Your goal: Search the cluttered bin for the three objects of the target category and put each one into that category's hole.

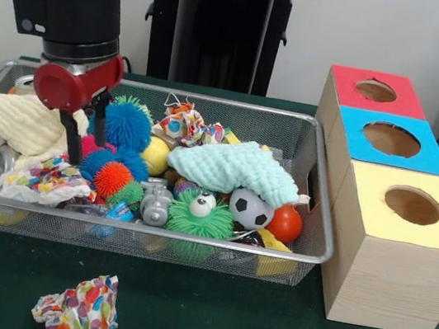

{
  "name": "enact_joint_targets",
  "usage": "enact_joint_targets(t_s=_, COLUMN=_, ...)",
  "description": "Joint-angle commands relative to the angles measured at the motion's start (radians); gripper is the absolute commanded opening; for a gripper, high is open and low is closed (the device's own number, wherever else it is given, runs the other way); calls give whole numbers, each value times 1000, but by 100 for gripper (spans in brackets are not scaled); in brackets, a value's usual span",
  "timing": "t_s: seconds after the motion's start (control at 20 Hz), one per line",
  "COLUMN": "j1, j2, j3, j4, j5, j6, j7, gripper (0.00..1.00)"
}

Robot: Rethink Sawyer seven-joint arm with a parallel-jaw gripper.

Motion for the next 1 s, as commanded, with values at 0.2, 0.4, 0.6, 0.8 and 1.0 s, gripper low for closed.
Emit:
enact_joint_targets(t_s=0.2, j1=32, j2=-2, j3=-77, j4=-21, j5=-11, j6=101, j7=-85, gripper=100)
enact_joint_targets(t_s=0.4, j1=34, j2=-12, j3=-82, j4=-13, j5=-10, j6=91, j7=-76, gripper=100)
enact_joint_targets(t_s=0.6, j1=32, j2=-13, j3=-85, j4=-13, j5=-8, j6=76, j7=-72, gripper=100)
enact_joint_targets(t_s=0.8, j1=32, j2=-10, j3=-88, j4=-11, j5=-9, j6=65, j7=-70, gripper=100)
enact_joint_targets(t_s=1.0, j1=32, j2=-9, j3=-92, j4=-11, j5=-15, j6=53, j7=-69, gripper=100)
